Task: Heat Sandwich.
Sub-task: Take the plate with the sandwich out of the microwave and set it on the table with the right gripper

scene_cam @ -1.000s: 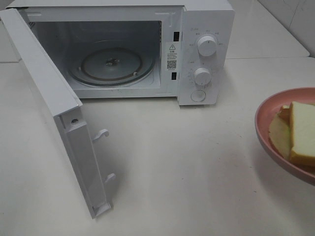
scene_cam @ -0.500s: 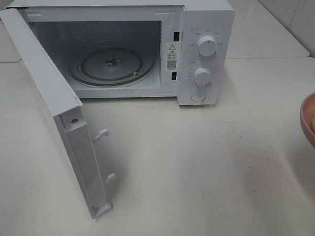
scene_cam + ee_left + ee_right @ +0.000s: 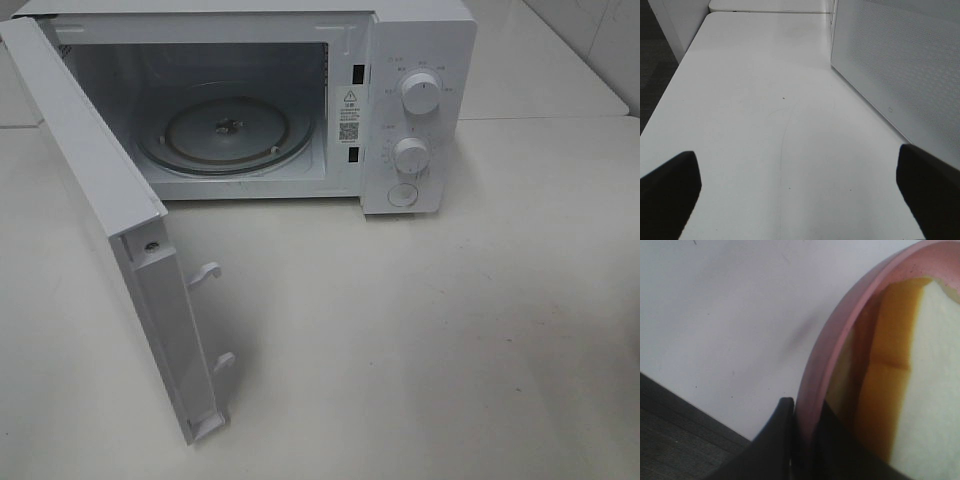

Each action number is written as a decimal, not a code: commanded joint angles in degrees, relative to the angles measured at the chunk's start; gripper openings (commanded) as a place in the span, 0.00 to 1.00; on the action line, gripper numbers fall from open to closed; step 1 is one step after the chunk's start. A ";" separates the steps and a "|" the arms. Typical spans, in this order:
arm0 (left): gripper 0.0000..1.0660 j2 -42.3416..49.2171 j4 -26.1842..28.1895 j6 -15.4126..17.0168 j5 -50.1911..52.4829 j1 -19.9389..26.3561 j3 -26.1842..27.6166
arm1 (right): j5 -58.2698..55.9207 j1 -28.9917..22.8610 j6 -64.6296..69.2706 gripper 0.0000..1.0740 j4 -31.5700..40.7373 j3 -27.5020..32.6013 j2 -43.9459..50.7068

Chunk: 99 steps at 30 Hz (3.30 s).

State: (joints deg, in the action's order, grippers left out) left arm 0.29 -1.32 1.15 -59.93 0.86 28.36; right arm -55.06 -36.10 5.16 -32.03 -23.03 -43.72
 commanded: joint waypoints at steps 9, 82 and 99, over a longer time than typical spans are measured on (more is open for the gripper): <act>0.94 0.92 0.11 0.00 0.52 0.17 -0.11 | 0.52 0.11 18.96 0.00 -6.93 -0.29 -10.60; 0.94 0.92 0.11 0.00 0.52 0.17 -0.11 | 9.80 0.11 71.68 0.04 -23.72 -15.99 -65.15; 0.94 0.92 0.11 0.00 0.52 0.17 -0.11 | 9.80 0.11 62.85 0.47 -16.39 -18.22 -64.97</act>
State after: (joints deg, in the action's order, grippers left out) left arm 0.29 -1.32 1.15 -59.93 0.86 28.36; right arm -44.81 -36.10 70.19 -49.90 -41.02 -108.63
